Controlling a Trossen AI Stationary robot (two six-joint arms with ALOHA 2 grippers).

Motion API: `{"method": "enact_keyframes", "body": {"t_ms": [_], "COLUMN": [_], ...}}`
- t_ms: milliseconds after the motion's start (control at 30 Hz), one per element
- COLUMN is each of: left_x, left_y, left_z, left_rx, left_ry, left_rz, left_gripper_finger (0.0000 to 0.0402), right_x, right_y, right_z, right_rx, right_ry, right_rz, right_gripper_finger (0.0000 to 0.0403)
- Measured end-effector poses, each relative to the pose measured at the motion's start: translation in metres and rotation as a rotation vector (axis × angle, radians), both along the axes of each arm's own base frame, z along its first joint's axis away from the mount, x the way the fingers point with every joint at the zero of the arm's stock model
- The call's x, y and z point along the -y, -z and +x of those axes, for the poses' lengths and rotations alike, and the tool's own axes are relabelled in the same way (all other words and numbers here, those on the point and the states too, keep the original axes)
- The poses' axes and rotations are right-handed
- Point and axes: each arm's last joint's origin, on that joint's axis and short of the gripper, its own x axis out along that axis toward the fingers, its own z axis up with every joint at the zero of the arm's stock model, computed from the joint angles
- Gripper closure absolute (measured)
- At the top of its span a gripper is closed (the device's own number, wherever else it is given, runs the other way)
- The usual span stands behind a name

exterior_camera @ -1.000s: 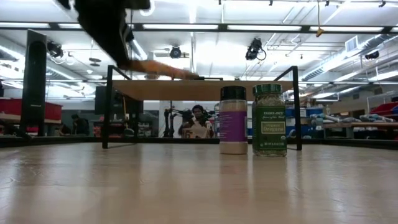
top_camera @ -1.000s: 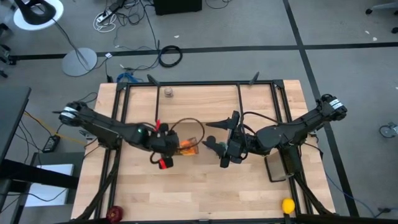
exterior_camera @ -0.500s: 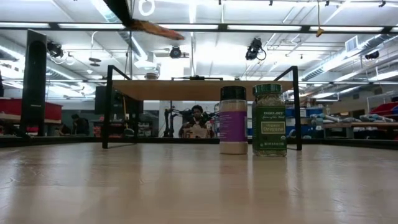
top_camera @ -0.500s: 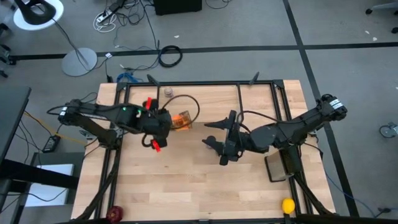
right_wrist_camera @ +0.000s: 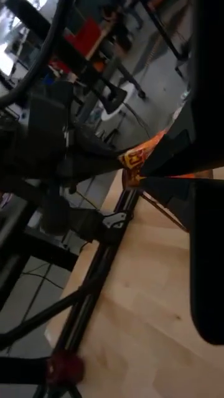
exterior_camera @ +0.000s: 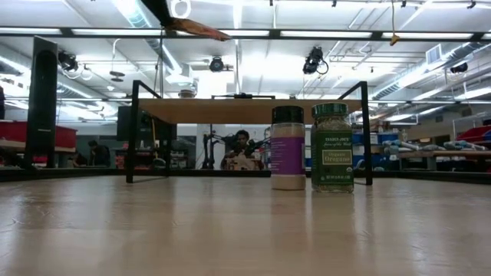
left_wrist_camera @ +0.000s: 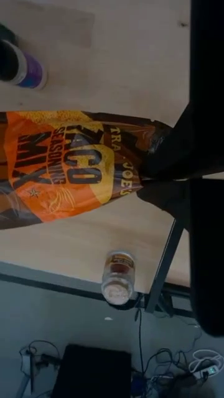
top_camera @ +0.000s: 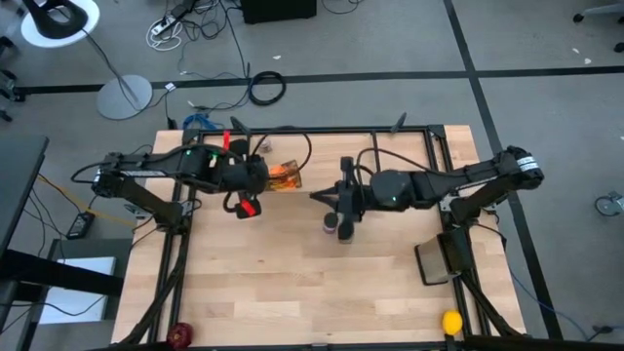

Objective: Shelf spices
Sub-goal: Put the brown seasoning pack on the shelf

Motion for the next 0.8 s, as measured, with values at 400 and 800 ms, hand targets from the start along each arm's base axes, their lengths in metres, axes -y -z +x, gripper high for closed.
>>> {"method": "enact_keyframes", "body": {"t_ms": [400, 800], "left_x": [-0.014, -0.024], "left_y": [0.000, 0.000], "left_z": [0.001, 0.001], "left_rx": [-0.023, -0.042], "left_ry": [0.008, 0.017], "left_rz": [-0.016, 0.006], "left_gripper_finger": [0.0401, 0.0401], "right_x": [0.049, 0.094], "right_y": [0.035, 0.066], "right_z": [0.039, 0.063], "right_rx": [-0.046, -0.078], "right_ry": [0.035, 0.117], "right_rz": [0.026, 0.067], "right_gripper_finger": [0.0401, 0.0402]}}
